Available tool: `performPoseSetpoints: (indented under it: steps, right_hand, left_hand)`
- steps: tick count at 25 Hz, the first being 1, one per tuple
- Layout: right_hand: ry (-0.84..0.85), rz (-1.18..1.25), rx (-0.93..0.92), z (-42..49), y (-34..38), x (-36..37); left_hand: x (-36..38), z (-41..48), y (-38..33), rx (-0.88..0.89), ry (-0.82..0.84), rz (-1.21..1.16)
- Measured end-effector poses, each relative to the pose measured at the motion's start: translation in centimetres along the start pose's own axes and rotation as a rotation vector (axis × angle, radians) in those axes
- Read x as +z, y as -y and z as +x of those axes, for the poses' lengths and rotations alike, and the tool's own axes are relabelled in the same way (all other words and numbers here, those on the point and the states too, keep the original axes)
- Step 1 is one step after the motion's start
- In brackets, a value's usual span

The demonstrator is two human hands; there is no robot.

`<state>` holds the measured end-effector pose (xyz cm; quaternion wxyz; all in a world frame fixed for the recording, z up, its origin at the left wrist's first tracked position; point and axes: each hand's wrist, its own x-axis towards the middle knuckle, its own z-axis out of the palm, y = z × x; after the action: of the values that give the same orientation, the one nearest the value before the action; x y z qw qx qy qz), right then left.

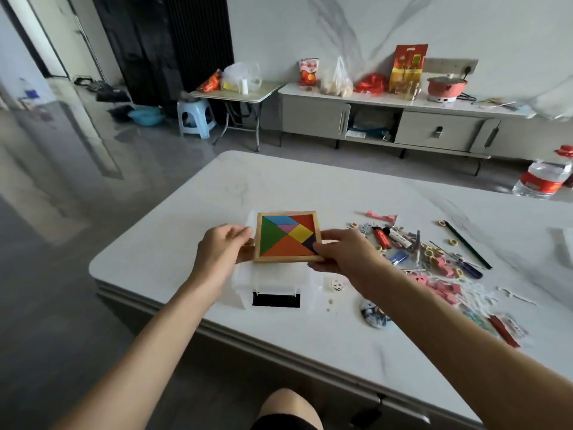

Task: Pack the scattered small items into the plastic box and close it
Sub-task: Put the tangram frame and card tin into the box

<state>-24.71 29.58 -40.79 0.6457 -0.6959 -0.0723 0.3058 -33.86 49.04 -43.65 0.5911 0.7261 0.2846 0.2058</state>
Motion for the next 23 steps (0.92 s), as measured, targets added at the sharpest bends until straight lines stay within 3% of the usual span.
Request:
performPoseSetpoints:
  steps: [2,5,8,17,20,23]
  right_hand:
    - [-0.065,-0.013,-0.021,1.2,0.2,-0.9]
    - [-0.134,-0.032,-0.013,2.8,-0.5,-2.7]
    - [-0.184,-0.004,0.001,3.5,-1.4,-4.2]
    - [-0.202,0.052,0.034,4.5,-3.3,-6.6]
    - [-0.187,0.059,0.012,3.7,-2.9,-6.8]
    - [-0.179,-0.018,-0.037,2.3,-1.9,-7.1]
  left_hand:
    - [-0.1,2.6,0.4,0.231,-0.048,0.439]
    - [2.2,6.5,1.3,0.498,0.306,1.107]
    - [5.4,8.8,2.8,0.629,0.484,1.464]
    - [8.0,12.0,4.3,0.337,0.596,1.658]
    - [8.0,11.3,3.5,0.299,0.542,1.501]
    - [6.4,10.7,1.3,0.284,0.356,1.155]
